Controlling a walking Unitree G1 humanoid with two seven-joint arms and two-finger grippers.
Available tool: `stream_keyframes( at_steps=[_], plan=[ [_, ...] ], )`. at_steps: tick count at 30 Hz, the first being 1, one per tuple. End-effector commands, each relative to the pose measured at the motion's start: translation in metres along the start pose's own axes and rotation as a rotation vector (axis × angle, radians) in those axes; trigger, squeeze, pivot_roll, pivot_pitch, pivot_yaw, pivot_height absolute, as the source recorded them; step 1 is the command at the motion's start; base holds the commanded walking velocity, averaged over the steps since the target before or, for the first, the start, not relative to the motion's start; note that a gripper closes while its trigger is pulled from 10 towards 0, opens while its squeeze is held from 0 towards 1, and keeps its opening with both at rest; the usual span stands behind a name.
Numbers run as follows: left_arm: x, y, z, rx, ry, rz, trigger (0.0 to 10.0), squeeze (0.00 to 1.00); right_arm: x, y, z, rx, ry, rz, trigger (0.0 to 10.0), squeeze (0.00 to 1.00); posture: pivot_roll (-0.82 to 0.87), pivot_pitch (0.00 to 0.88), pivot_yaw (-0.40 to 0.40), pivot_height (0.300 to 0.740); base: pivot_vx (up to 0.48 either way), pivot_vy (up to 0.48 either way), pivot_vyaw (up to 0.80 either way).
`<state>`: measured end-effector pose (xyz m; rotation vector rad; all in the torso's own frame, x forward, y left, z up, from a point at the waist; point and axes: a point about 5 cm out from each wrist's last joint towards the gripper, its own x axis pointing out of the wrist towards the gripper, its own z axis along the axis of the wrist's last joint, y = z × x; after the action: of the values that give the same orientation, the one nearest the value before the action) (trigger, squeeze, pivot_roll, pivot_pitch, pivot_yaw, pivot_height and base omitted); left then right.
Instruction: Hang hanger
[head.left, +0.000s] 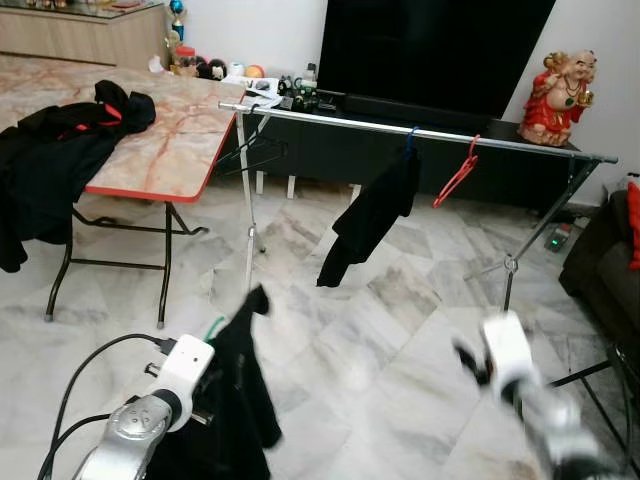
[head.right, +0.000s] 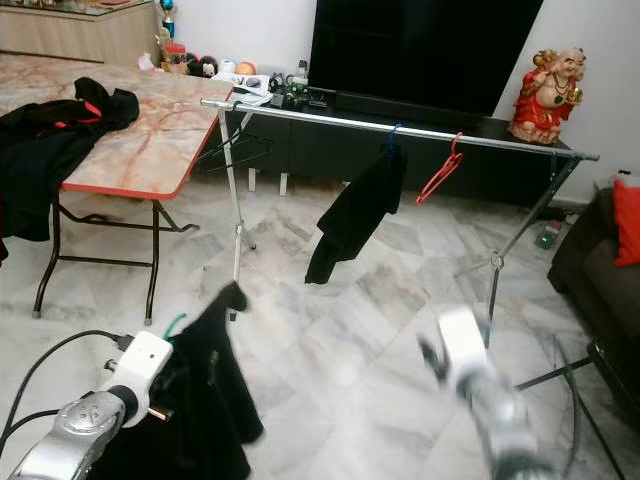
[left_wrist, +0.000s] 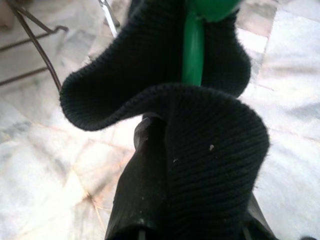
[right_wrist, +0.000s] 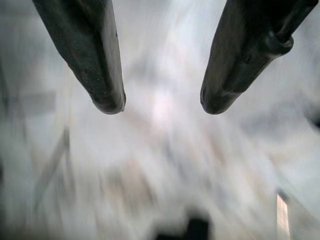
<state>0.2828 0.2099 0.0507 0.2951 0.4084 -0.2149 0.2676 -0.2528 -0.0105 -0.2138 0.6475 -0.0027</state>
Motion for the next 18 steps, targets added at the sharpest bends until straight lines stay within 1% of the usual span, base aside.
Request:
stream_keyframes(
  at_steps=[1, 2, 3, 4, 5, 6, 7, 8, 9, 10, 11, 12, 14, 16, 18],
  plan=[
    [0.002, -0.003, 0.007, -0.036, -0.061, 0.002, 10.0, 0.00, -0.005, 0.011, -0.031, 0.087, 0.108, -0.054, 10.0, 0.00, 0.11, 0.000, -0.062, 0.740, 0.000, 0.000, 0.00],
    [0.002, -0.004, 0.006, -0.043, -0.062, 0.004, 10.0, 0.00, -0.008, 0.015, -0.039, 0.110, 0.134, -0.060, 10.0, 0.00, 0.11, 0.000, -0.062, 0.740, 0.000, 0.000, 0.00],
    [0.002, -0.005, 0.003, -0.070, -0.065, 0.012, 10.0, 0.00, -0.011, 0.020, -0.051, 0.121, 0.173, -0.063, 10.0, 0.00, 0.11, 0.000, -0.063, 0.740, 0.000, 0.000, 0.00],
    [0.002, -0.007, 0.000, -0.110, -0.068, 0.019, 10.0, 0.00, -0.018, 0.029, -0.072, 0.137, 0.243, -0.073, 10.0, 0.00, 0.10, 0.000, -0.062, 0.740, 0.000, 0.000, 0.00],
    [0.002, -0.007, 0.000, -0.110, -0.068, 0.019, 10.0, 0.00, -0.018, 0.029, -0.072, 0.137, 0.243, -0.073, 10.0, 0.00, 0.10, 0.000, -0.062, 0.740, 0.000, 0.000, 0.00],
    [0.000, -0.010, -0.005, -0.128, -0.075, 0.021, 10.0, 0.00, -0.027, 0.040, -0.093, 0.169, 0.317, -0.076, 10.0, 0.00, 0.09, 0.000, -0.063, 0.740, 0.000, 0.000, 0.00],
    [-0.001, -0.012, -0.008, -0.133, -0.074, 0.025, 10.0, 0.00, -0.031, 0.045, -0.102, 0.170, 0.349, -0.074, 10.0, 0.00, 0.09, 0.000, -0.062, 0.740, 0.000, 0.000, 0.00],
    [-0.001, -0.012, -0.008, -0.133, -0.074, 0.025, 10.0, 0.00, -0.031, 0.045, -0.102, 0.170, 0.349, -0.074, 10.0, 0.00, 0.09, 0.000, -0.062, 0.740, 0.000, 0.000, 0.00],
    [-0.001, -0.014, -0.010, -0.132, -0.073, 0.030, 10.0, 0.00, -0.034, 0.047, -0.108, 0.168, 0.371, -0.074, 10.0, 0.00, 0.10, 0.000, -0.063, 0.740, 0.000, 0.000, 0.00],
    [-0.002, -0.019, -0.016, -0.111, -0.059, 0.031, 10.0, 0.00, -0.040, 0.054, -0.119, 0.193, 0.414, -0.076, 10.0, 0.00, 0.11, 0.000, -0.068, 0.740, 0.000, 0.000, 0.00],
    [-0.002, -0.020, -0.017, -0.105, -0.057, 0.031, 10.0, 0.00, -0.042, 0.056, -0.122, 0.200, 0.423, -0.075, 10.0, 0.00, 0.11, 0.000, -0.068, 0.740, 0.000, 0.000, 0.00],
    [-0.003, -0.019, -0.021, -0.101, -0.039, 0.062, 10.0, 0.00, -0.044, 0.059, -0.125, 0.234, 0.433, -0.084, 10.0, 0.00, 0.12, 0.000, -0.071, 0.740, 0.000, 0.000, 0.00],
    [-0.006, -0.014, -0.025, -0.125, -0.042, 0.099, 10.0, 0.00, -0.044, 0.065, -0.125, 0.263, 0.428, -0.082, 10.0, 0.00, 0.13, 0.000, -0.072, 0.740, 0.000, 0.000, 0.00],
    [-0.009, -0.011, -0.027, -0.141, -0.047, 0.115, 10.0, 0.00, -0.043, 0.068, -0.124, 0.251, 0.428, -0.070, 10.0, 0.00, 0.13, 0.000, -0.075, 0.740, 0.000, 0.000, 0.00],
    [-0.015, -0.011, -0.031, -0.153, -0.066, 0.118, 10.0, 0.00, -0.042, 0.072, -0.123, 0.198, 0.432, -0.045, 10.0, 0.00, 0.14, 0.000, -0.083, 0.740, 0.000, 0.000, 0.00]
  ],
)
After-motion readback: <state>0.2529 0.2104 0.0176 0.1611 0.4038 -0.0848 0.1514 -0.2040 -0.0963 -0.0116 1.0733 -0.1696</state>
